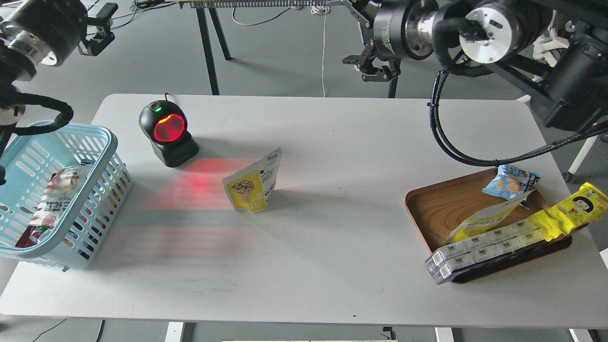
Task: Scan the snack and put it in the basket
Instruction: 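Release the packet on the table and withdraw the right gripper, then reach the left gripper to the standing yellow packet and grasp it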
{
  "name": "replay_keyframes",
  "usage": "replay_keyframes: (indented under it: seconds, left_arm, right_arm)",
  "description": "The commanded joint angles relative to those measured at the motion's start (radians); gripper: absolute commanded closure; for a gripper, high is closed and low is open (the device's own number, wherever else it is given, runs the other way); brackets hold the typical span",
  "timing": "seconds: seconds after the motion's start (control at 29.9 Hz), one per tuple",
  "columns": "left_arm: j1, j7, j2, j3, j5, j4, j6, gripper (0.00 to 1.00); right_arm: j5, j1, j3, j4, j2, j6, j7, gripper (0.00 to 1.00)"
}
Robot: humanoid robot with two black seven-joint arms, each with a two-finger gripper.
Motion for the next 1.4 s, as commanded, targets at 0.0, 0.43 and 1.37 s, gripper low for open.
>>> replay_keyframes:
  seconds: [0.0,0.43,1.37]
  left_arm:
    - [0.008,-0.002,0.152,0.018,0.131,-0.154,0.011,0.0]
    - [0.083,-0.018,0.603,0.233,0.452,-0.733,0.01,0.0]
    - [0.25,0.001,0.175,0.389,1.797,-0.782,0.148,0.01]
  right_arm:
    - [0.001,-0.141,0.18,0.003,-0.071,0.043,0.015,0.04]
    - [0.002,-0.798,0.87,-0.012,-0.035,0.293,0.129,0.03]
    - [0.044,-0.896,1.025,-0.172,0.02,0.35,0.216,0.03]
